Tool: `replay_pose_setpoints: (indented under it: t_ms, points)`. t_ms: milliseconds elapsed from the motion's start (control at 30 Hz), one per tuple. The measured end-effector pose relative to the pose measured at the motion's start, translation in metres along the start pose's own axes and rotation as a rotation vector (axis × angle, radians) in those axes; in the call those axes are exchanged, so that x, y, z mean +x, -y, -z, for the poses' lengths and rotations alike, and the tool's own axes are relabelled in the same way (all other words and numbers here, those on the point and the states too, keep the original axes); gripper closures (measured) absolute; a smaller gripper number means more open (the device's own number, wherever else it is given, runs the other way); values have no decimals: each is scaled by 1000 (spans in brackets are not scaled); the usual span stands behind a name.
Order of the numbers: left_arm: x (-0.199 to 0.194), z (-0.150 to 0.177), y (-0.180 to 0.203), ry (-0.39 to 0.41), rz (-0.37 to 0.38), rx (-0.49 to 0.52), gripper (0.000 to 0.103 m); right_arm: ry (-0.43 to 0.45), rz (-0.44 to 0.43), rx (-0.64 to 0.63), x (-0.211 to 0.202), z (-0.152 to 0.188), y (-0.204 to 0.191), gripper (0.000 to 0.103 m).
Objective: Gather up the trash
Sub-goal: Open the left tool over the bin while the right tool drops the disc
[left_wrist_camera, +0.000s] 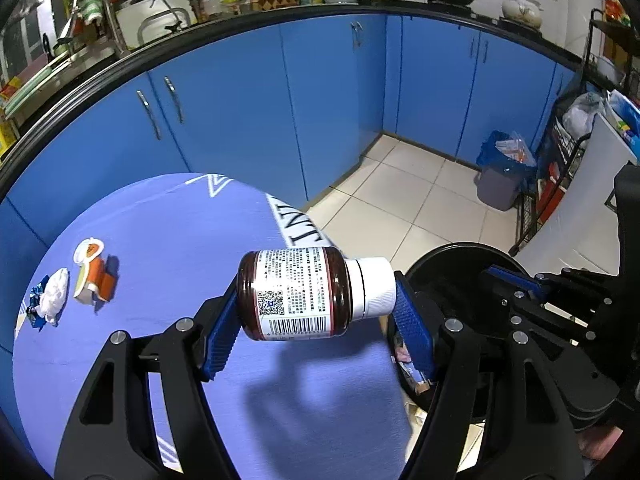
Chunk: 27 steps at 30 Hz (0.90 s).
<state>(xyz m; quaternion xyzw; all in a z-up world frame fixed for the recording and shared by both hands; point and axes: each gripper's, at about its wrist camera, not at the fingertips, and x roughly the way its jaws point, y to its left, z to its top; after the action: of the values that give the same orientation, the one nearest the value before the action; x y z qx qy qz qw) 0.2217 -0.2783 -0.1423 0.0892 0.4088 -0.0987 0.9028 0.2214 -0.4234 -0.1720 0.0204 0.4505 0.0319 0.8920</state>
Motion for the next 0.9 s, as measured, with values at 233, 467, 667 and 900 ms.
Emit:
replay_pose_setpoints:
  t_ms: [233, 467, 667, 900]
  points:
    - [11, -3, 33, -20, 41, 37, 33, 10, 55, 29, 0, 5, 27, 97]
    - [18, -8, 63, -27, 56, 75, 32, 21, 86, 60, -1, 10, 49, 85]
    - [18, -10, 69, -9, 41, 76, 22, 25, 91, 69, 2, 13, 55, 80]
    - [8, -8, 45, 0, 10, 43, 21, 21, 61, 30, 4, 10, 32, 80]
